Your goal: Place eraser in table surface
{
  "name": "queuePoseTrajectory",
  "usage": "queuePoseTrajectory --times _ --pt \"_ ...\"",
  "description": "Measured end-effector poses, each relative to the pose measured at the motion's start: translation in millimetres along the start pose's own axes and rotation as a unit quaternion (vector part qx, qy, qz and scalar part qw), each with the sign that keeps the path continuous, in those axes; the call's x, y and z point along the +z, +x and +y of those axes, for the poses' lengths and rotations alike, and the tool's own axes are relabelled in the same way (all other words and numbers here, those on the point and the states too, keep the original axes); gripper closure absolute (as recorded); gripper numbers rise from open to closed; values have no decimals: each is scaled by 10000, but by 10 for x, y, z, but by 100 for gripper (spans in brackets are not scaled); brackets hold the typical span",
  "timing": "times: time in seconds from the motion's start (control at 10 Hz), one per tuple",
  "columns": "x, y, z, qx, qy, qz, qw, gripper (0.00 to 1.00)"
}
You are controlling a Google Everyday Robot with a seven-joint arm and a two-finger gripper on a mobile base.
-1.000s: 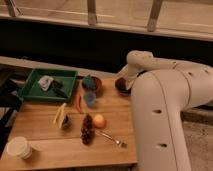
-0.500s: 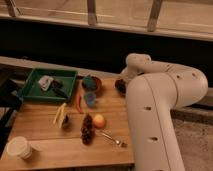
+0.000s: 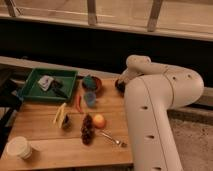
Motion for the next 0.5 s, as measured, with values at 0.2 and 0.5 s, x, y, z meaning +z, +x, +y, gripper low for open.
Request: queuePoseTrajectory --times 0.2,0.5 --pt "7 0 -7 10 6 13 10000 84" --pt "-104 4 30 -4 -114 13 9999 100"
